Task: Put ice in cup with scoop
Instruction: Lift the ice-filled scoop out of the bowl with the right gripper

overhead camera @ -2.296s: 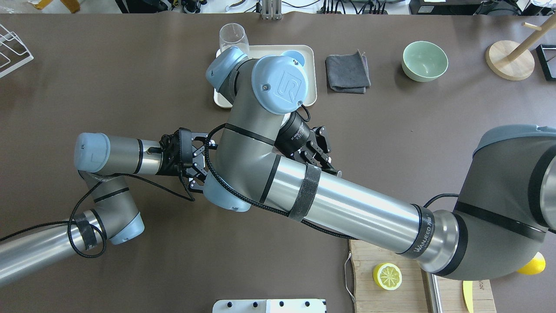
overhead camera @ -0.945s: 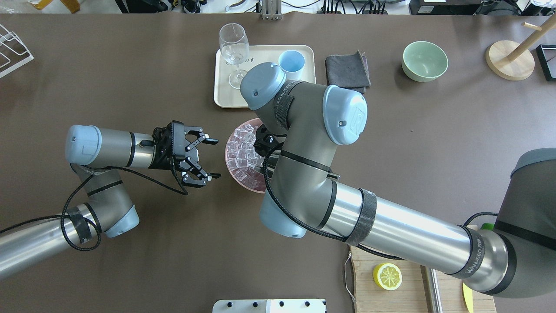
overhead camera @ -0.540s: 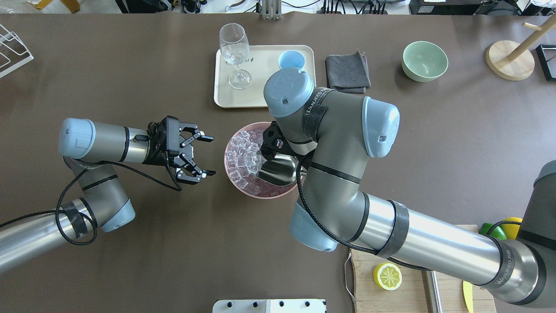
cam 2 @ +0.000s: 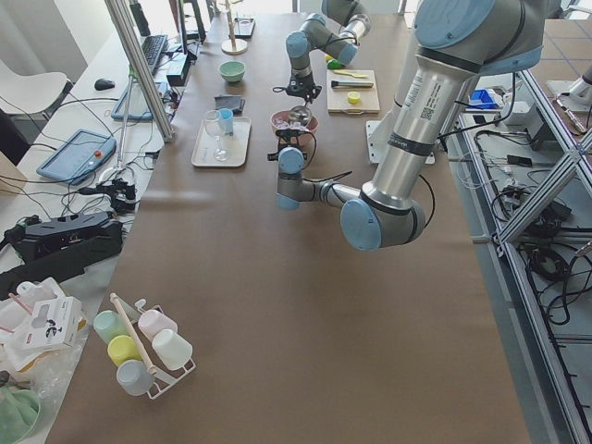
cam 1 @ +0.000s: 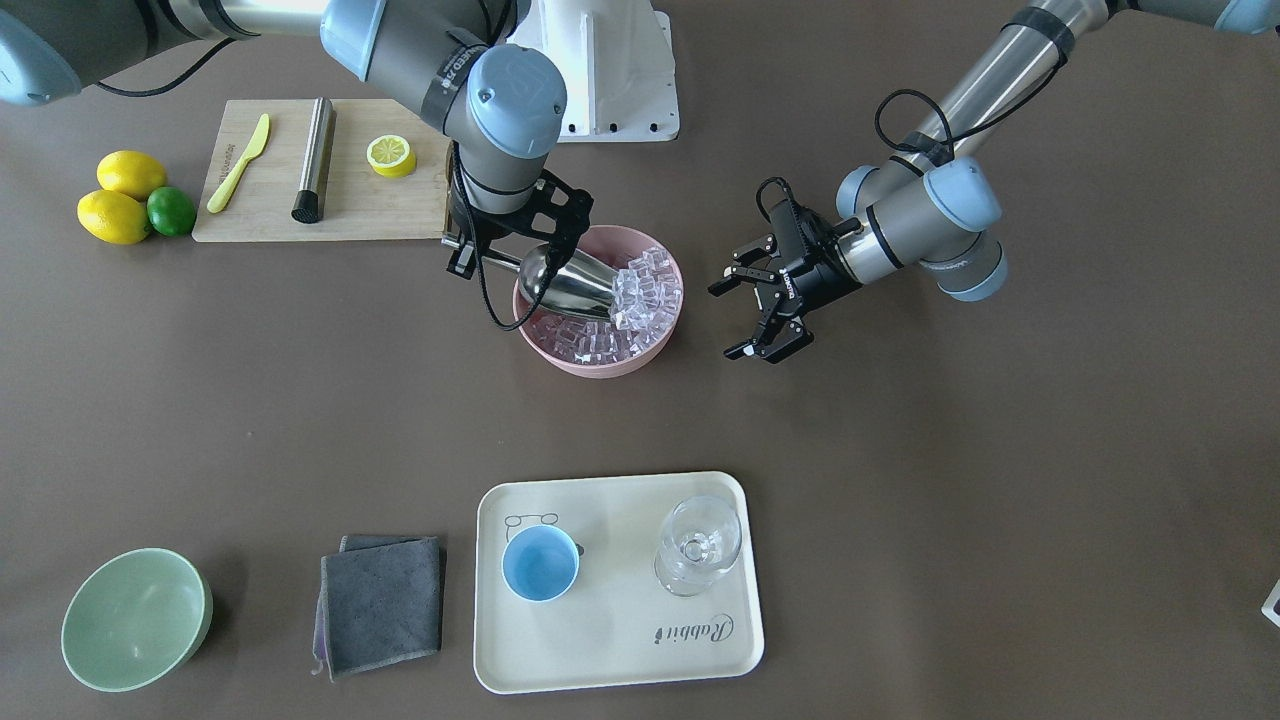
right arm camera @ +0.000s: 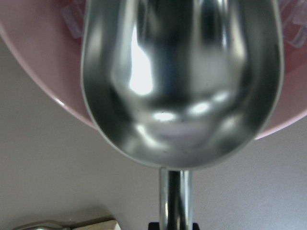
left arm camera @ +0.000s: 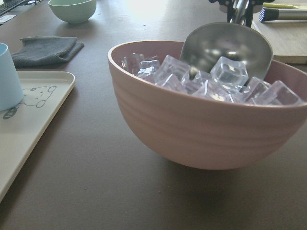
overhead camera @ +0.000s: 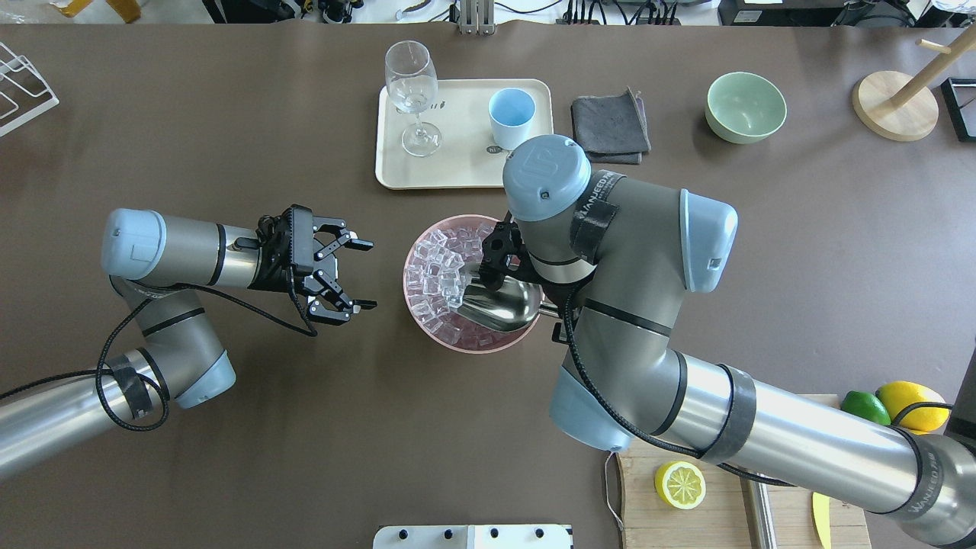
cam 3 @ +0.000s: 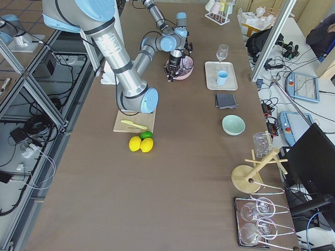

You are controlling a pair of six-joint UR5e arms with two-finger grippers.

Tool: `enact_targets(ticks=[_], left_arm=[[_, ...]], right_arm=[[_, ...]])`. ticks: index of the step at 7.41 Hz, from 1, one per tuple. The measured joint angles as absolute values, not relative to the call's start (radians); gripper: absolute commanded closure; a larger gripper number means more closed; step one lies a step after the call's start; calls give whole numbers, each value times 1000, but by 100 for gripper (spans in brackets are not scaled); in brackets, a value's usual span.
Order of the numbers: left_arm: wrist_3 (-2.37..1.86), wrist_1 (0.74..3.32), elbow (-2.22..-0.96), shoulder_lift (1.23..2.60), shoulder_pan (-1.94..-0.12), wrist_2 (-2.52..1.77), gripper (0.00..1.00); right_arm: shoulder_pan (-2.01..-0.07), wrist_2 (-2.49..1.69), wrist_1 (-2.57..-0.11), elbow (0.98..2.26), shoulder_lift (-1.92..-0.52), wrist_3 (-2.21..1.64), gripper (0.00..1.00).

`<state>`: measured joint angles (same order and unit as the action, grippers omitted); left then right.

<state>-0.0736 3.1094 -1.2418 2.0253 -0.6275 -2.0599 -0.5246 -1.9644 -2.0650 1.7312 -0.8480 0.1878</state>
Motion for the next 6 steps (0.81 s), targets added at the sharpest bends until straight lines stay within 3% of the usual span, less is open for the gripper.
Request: enact_targets(ticks=[6], left_arm=[[-75, 3109, -1243, 2028, -633, -2057, 2]], right_arm=[[-531, -2095, -1882, 1834, -966, 190, 100]])
